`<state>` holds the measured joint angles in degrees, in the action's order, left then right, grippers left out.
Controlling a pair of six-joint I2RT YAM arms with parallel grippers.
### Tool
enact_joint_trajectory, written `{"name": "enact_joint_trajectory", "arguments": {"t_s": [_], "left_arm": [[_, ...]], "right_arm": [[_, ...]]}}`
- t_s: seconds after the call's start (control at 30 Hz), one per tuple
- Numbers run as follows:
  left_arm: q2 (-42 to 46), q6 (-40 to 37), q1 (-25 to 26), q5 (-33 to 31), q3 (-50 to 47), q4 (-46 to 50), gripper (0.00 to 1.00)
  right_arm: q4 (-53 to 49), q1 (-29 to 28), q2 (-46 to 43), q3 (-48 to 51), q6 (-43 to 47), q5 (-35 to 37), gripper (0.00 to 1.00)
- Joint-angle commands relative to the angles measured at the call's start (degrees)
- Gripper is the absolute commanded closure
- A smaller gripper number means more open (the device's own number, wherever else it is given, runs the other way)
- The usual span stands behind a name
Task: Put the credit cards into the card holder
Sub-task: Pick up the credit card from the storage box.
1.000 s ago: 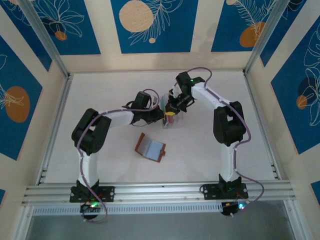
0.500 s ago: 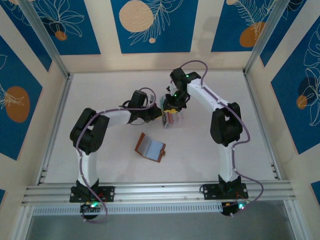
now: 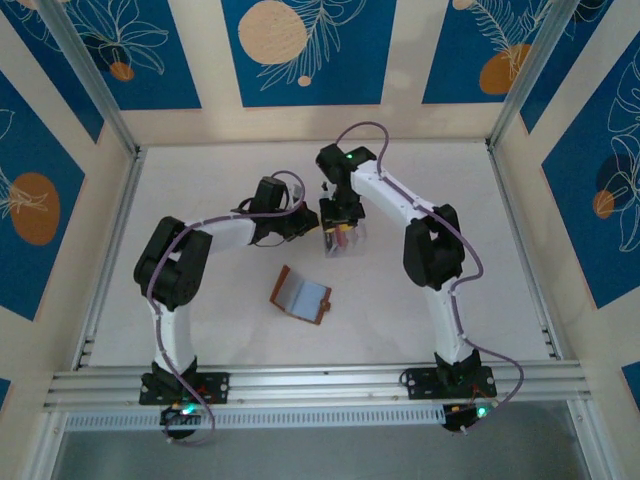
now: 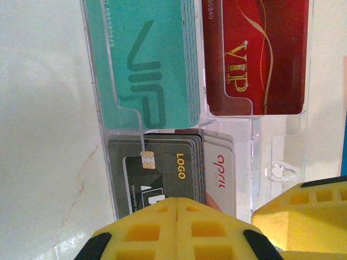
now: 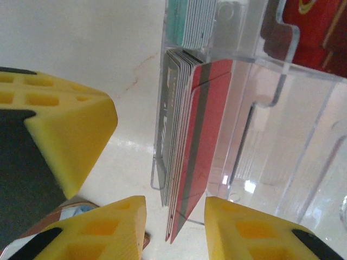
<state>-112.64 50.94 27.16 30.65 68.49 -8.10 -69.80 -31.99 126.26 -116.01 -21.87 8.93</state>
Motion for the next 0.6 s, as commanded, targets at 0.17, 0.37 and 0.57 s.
{"name": "enact_joint_trajectory", "arguments": {"t_s": [0.17,0.37,0.57], "left_arm": [[0.76,-0.04,-0.49,0.97,-1.80,-1.31,1.00],[0.23,-0.78,-0.49,0.87,-1.21,-0.51,1.00],[-0.39,-0.31,-0.46,1.00,-1.29,-1.30,1.00]], "right_arm": [[-3.92,-2.09,2.81,-1.42,-0.06,9.29,0.66],[-5.82,-3.51,2.27,-2.44,-0.29,16.37,0.70],[-7.65,-3.52,2.64,-3.39,0.49,20.67,0.70]]}}
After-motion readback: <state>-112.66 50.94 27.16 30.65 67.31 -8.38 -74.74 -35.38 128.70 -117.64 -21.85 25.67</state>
